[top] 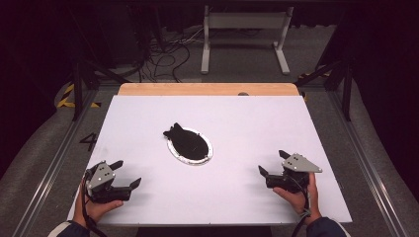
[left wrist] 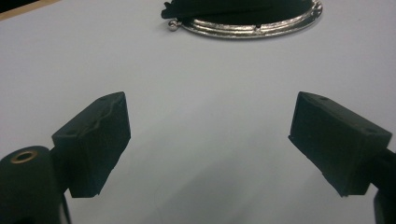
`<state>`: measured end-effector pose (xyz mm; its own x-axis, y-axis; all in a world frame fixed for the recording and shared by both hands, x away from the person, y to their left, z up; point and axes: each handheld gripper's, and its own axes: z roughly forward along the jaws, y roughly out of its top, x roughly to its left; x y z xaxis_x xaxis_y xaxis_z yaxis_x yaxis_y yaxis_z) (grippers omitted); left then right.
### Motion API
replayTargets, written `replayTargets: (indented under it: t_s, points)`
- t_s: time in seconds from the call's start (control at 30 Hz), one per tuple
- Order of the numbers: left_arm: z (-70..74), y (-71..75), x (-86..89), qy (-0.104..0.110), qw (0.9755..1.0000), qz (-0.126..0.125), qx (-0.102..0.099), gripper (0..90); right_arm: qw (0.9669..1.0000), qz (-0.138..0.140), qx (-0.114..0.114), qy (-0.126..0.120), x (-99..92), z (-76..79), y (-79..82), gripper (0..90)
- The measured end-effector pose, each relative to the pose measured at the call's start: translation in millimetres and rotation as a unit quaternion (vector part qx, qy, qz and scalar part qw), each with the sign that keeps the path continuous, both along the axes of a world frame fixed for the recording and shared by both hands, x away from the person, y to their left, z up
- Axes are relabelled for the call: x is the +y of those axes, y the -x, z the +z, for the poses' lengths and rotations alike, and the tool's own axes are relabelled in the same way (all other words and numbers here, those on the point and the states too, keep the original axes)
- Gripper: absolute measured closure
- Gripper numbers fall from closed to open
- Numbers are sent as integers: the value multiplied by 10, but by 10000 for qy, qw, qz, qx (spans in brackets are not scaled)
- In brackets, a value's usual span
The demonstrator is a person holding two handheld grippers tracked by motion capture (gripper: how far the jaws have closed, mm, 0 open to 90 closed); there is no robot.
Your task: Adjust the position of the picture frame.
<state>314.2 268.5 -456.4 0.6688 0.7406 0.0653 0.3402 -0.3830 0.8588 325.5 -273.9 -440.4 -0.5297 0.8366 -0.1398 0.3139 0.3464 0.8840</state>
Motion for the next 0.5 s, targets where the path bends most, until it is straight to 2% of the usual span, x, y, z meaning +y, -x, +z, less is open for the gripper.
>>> replayTargets:
  t_s: [0.17,0.27,0.4,0.5]
  points:
    - [-3,-16,-18,-22,10000,23,38,138,10000,-3,23,41,16,-14,-4,115]
    - [-7,-30,-23,-68,9999,1,85,207,10000,-51,82,16,14,-16,-18,157]
    - [-3,-71,-36,-107,9999,-31,115,247,9998,-77,178,33,24,-28,-41,193]
    - [-3,-99,-59,-176,9997,-110,150,350,9997,-55,229,83,37,-40,-57,229]
